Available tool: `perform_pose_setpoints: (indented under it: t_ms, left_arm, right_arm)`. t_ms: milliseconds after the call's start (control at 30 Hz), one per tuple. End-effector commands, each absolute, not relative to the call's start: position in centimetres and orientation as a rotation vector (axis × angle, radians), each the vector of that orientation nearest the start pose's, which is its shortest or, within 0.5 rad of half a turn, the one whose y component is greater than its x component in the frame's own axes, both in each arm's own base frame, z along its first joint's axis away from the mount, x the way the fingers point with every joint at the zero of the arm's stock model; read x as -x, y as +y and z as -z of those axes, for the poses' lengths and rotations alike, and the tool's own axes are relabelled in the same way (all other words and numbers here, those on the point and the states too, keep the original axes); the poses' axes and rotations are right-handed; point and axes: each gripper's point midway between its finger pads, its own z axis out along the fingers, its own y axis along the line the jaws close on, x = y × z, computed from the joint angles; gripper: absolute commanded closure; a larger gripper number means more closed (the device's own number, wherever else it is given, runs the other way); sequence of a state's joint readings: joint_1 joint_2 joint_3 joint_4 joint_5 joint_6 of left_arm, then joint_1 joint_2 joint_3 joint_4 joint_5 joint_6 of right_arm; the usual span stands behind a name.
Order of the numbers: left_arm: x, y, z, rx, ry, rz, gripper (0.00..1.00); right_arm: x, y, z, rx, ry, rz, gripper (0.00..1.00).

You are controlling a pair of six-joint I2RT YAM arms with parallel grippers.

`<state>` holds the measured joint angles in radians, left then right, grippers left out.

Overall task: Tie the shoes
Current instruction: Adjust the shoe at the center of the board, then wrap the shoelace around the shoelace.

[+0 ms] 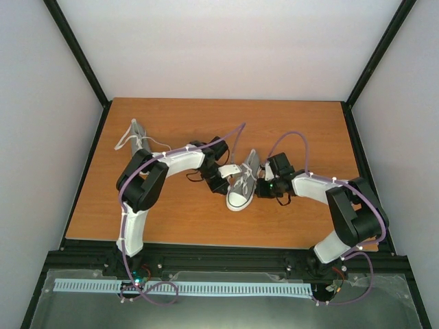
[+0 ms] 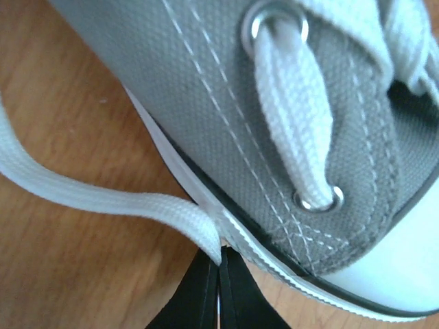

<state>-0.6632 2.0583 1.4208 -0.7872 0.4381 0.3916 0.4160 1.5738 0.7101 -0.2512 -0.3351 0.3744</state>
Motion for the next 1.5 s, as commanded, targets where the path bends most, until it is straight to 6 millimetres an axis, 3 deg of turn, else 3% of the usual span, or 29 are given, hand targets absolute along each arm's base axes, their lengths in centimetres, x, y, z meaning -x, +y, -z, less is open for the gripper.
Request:
perform_pose_setpoints:
  t_ms: [0, 133, 267, 600, 800, 900, 1067, 1167, 1300, 1400, 1467]
  left_arm:
    - [-25.9, -31.8, -4.3, -1.563, 2.51, 0.822, 0.99]
    - [-24.3, -32.3, -4.7, -1.598, 2.497, 0.878, 0.99]
    - [-23.2, -32.3, -4.5, -1.627, 2.508, 0.916, 0.99]
    - [-24.4, -30.6, -4.8, -1.632, 2.498, 0.781, 0.99]
    - [-23.8, -29.7, -6.6, -1.633, 2.496, 0.794, 0.99]
    - [-24.1, -28.7, -8.7, -1.629, 2.489, 0.786, 0.99]
    - [-27.5, -25.9, -14.5, -1.464, 2.474, 0.75, 0.99]
    - [-29.0, -25.4, -18.5, -1.414, 2.4, 0.724, 0.99]
    - [-29.4, -26.5, -22.8, -1.417, 2.276, 0.775, 0.99]
    - [-29.9, -27.1, -24.8, -1.406, 2.223, 0.789, 0.99]
    - [-29.7, -27.5, -26.3, -1.407, 2.179, 0.819, 0.99]
  right_arm:
    - [-28.4, 19.3, -2.6, 0.197, 2.729, -0.696, 0.97]
    - [-28.6, 20.3, -2.7, 0.2, 2.725, -0.735, 0.97]
    - [-27.9, 22.6, -2.5, 0.242, 2.732, -0.799, 0.97]
    - [-26.1, 24.7, -3.3, 0.241, 2.727, -0.814, 0.97]
    - [-26.4, 23.2, -4.3, 0.254, 2.709, -0.697, 0.97]
    - [-27.3, 20.8, -5.3, 0.211, 2.691, -0.617, 0.97]
    - [-27.6, 15.7, -7.4, 0.136, 2.673, -0.489, 0.97]
    - [-27.1, 14.0, -8.9, 0.163, 2.658, -0.491, 0.83]
    - [-26.7, 14.3, -11.0, 0.339, 2.629, -0.483, 0.54]
    - [-26.9, 16.6, -13.3, 0.527, 2.531, -0.537, 0.46]
    - [-27.4, 19.3, -15.5, 0.691, 2.377, -0.603, 0.43]
